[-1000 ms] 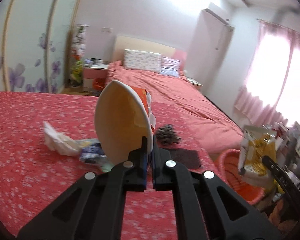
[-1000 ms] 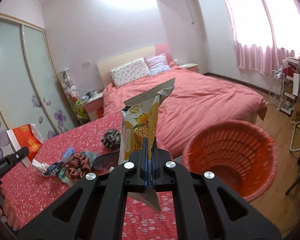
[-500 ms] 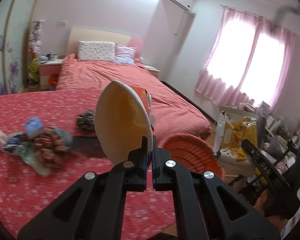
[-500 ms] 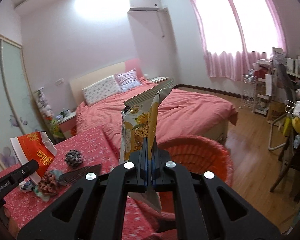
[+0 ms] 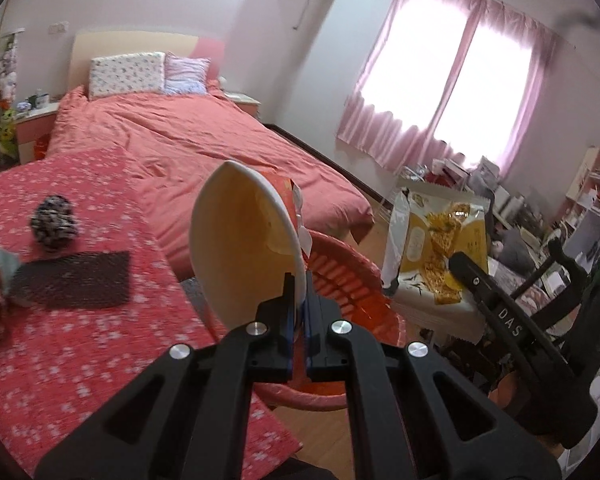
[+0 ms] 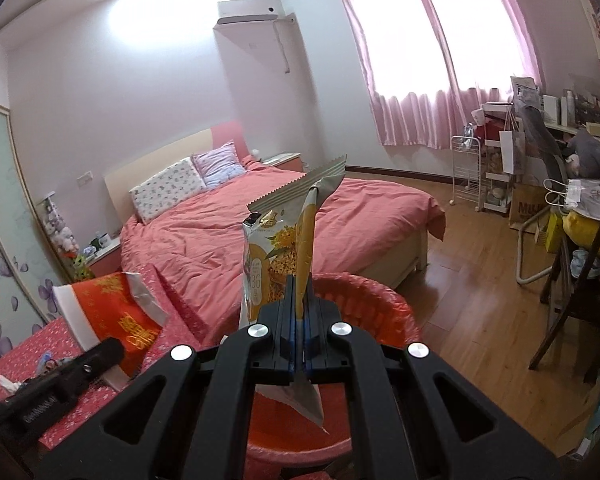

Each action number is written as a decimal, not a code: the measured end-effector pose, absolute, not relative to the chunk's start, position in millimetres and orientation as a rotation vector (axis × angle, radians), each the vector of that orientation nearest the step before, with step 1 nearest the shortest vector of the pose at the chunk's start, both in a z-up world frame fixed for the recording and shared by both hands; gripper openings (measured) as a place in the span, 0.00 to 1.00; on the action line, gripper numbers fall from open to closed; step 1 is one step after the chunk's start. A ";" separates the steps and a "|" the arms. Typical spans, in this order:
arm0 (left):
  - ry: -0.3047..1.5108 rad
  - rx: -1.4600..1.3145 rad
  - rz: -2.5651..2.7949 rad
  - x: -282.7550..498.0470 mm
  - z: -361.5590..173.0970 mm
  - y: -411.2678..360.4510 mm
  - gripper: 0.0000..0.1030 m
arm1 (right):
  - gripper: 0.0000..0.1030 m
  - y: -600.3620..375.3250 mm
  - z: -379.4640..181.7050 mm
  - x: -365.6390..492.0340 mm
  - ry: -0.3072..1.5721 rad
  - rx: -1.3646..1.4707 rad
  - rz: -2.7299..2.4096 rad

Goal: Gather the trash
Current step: 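Carry cup and bag over the orange basket and open both tools to drop them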

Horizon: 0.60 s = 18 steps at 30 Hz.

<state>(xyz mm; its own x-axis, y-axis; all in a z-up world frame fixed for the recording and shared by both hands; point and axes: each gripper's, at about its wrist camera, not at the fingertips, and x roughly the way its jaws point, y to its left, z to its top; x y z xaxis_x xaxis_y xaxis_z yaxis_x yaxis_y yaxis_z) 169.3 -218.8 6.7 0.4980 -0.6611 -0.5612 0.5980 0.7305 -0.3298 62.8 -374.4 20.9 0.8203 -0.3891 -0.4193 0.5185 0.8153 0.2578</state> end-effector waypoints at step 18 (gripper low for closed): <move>0.851 -0.032 -0.722 198.5 -52.3 -257.5 0.37 | 0.33 -402.0 -4.7 81.4 0.460 0.449 -0.463</move>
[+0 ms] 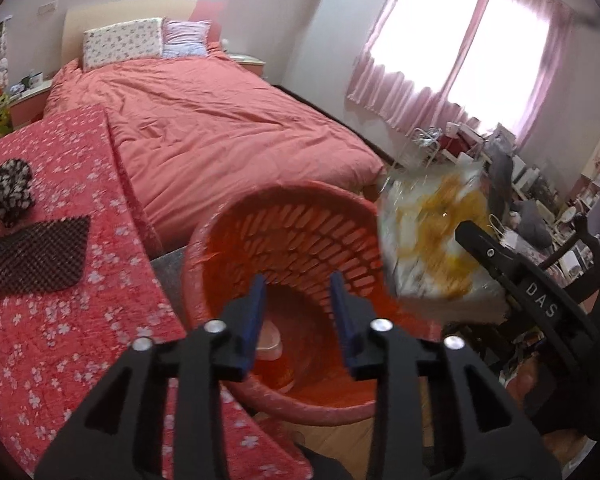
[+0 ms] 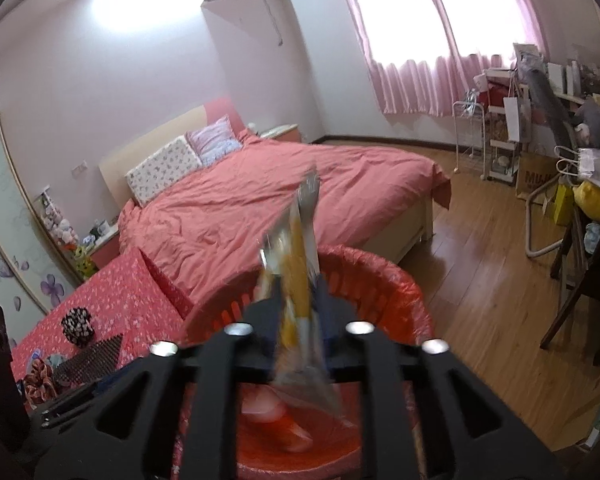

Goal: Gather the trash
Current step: 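Carry cup and bag over the orange basket and open both tools to drop them, then move the left tool back to the bed and grasp the crumpled white tissue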

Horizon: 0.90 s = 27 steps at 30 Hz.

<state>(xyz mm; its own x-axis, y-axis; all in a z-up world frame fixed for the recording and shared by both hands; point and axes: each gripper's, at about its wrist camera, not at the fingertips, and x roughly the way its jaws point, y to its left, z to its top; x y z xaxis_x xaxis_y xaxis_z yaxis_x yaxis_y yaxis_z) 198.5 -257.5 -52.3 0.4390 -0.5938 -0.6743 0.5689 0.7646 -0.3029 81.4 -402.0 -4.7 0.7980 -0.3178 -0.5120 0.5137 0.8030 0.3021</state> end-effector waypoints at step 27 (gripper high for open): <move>0.731 -0.015 -0.264 182.4 -22.6 -48.2 0.70 | 0.42 -316.3 19.1 97.4 0.518 0.304 -0.348</move>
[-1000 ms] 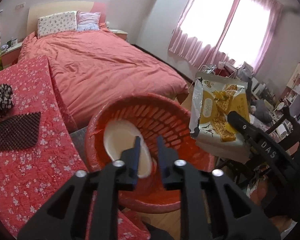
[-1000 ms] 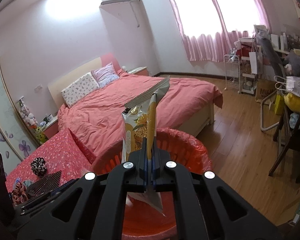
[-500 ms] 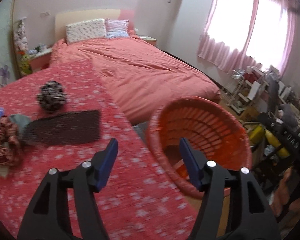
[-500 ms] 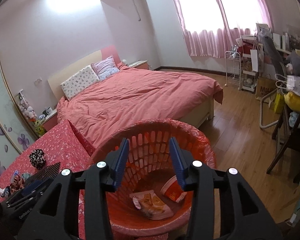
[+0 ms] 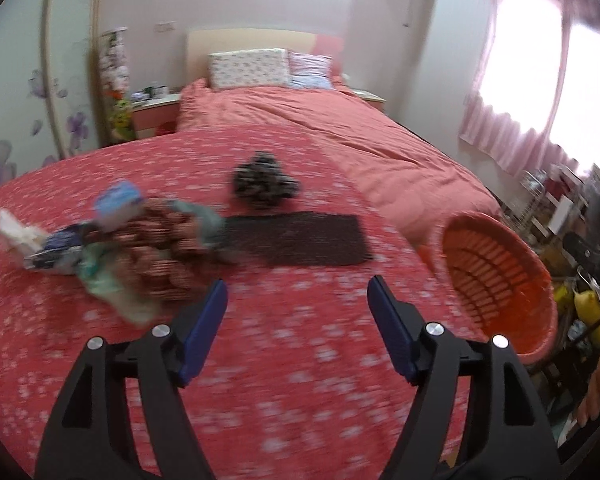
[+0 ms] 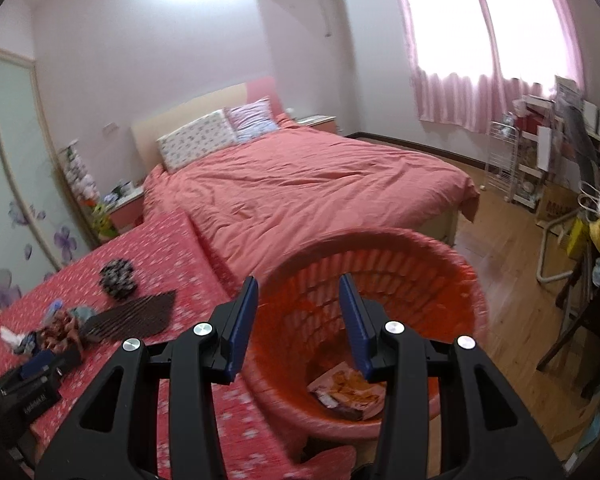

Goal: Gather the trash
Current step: 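Move the left tool back to the bed and grasp the crumpled white tissue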

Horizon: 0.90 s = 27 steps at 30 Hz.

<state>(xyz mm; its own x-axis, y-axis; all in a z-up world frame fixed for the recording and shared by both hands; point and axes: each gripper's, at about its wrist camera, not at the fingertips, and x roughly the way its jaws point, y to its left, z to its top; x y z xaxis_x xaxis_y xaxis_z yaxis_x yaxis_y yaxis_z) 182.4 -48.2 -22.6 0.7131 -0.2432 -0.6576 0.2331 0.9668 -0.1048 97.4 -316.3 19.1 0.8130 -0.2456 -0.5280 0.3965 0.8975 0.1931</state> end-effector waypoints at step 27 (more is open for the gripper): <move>0.819 -0.270 0.176 284.9 -51.0 223.4 0.64 | 0.42 -145.0 -8.4 172.1 0.678 0.112 -0.067</move>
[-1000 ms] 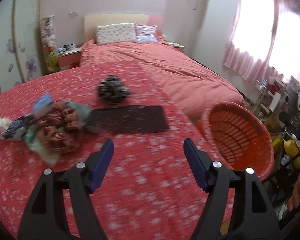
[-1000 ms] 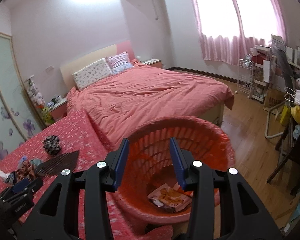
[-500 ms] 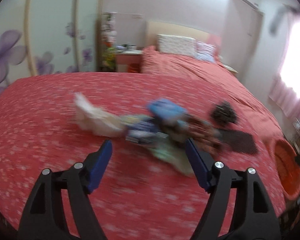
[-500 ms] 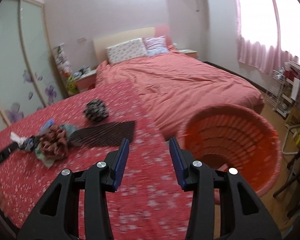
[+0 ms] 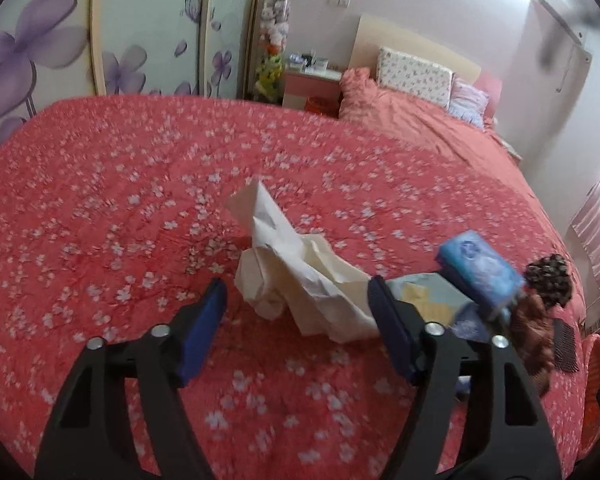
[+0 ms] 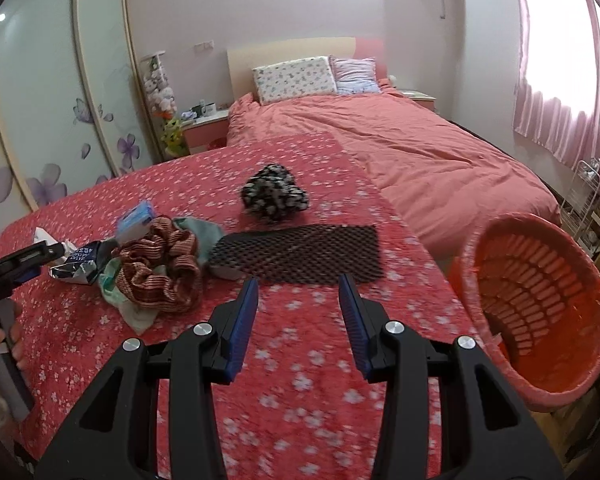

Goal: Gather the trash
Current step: 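Move the left tool back to the bed and grasp the crumpled white tissue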

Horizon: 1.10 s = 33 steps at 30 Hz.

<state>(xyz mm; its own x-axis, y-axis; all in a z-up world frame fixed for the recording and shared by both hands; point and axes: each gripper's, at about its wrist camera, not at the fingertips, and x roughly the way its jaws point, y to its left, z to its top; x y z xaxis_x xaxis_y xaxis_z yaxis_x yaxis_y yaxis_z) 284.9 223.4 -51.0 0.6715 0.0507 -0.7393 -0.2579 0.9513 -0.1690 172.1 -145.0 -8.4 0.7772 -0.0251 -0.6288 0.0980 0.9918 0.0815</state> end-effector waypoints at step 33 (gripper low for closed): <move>0.746 -0.259 0.125 282.0 -49.5 253.3 0.23 | 0.42 -80.0 -10.4 205.0 0.705 0.108 0.095</move>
